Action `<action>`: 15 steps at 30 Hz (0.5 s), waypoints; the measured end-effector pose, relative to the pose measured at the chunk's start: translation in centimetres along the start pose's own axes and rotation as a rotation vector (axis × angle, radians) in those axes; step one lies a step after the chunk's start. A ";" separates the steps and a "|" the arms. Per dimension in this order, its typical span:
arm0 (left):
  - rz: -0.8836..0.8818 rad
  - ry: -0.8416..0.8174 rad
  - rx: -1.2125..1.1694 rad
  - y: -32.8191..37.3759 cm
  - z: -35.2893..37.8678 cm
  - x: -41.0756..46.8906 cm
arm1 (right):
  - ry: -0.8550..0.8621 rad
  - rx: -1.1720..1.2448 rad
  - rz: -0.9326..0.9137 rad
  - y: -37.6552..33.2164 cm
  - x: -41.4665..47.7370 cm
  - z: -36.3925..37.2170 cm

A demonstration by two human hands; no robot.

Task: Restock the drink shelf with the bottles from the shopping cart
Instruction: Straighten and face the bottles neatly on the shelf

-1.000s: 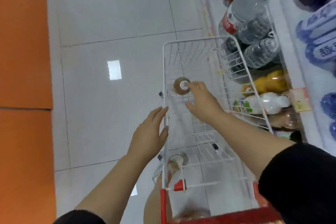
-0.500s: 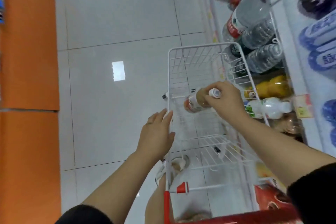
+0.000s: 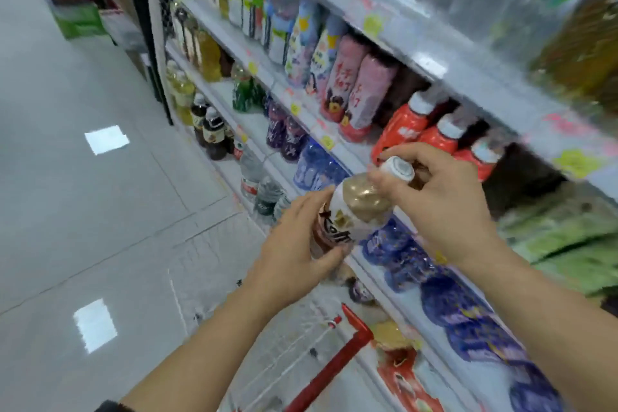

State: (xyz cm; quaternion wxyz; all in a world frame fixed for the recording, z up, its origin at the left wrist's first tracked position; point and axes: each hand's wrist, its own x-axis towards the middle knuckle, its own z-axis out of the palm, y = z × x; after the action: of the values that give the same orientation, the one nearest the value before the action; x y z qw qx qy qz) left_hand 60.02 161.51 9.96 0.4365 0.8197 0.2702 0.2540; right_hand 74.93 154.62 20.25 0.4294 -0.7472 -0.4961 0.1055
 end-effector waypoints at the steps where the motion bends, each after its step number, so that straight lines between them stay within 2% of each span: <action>1: 0.061 -0.012 -0.005 2.2 0.2 0.6 | 0.060 0.000 -0.008 -1.1 -0.5 -2.4; 8: 0.383 -0.099 -0.210 16.3 5.4 2.6 | 0.444 -0.037 -0.132 -5.2 -6.9 -16.6; 11: 0.444 -0.155 -0.296 21.6 9.2 1.6 | 0.529 -0.029 -0.124 -5.1 -10.8 -21.9; 15: 0.513 -0.206 -0.421 27.9 14.0 -0.5 | 0.606 0.112 -0.133 -3.3 -16.8 -28.3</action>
State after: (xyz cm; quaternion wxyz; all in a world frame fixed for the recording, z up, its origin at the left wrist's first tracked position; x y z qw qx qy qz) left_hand 74.98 139.92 26.80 0.5428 0.7743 -0.0486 0.3218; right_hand 81.15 125.93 35.42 0.6042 -0.6857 -0.3868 -0.1228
